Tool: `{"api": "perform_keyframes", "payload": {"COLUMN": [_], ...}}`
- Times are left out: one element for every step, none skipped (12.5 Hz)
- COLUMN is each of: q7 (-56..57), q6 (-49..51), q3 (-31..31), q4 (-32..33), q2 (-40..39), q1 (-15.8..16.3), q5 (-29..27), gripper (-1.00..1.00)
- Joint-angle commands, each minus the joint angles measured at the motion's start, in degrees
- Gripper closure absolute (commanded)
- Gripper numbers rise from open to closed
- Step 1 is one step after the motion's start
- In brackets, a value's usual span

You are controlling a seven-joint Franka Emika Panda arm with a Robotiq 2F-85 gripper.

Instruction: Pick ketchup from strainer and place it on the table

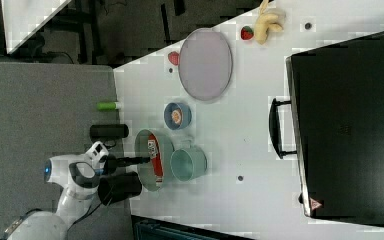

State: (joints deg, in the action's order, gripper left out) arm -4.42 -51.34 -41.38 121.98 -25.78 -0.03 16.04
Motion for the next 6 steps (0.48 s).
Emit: {"api": "perform_keyframes", "payload": {"q7": [-8.51,-9.81,-10.43,-10.54,-10.54,-10.63], "q6": [-2.67,-3.83,-4.87,-5.79,-6.76,-7.81], "q3": [0.2,0.76,1.43,2.17,2.87,3.54], "q4": [-0.24,-0.24,-0.3,-0.37,-0.49,-0.72], "q2": [-3.26,-4.55,-5.83,-6.97,-7.95,-8.76], "q1": [0.61,0.92,1.28,1.65,2.05,2.49], "q5": [3.78,5.54,7.3,8.73,9.96,10.84], "gripper": [-1.0,-1.0,-1.0,-1.0,-1.0,-1.0]}}
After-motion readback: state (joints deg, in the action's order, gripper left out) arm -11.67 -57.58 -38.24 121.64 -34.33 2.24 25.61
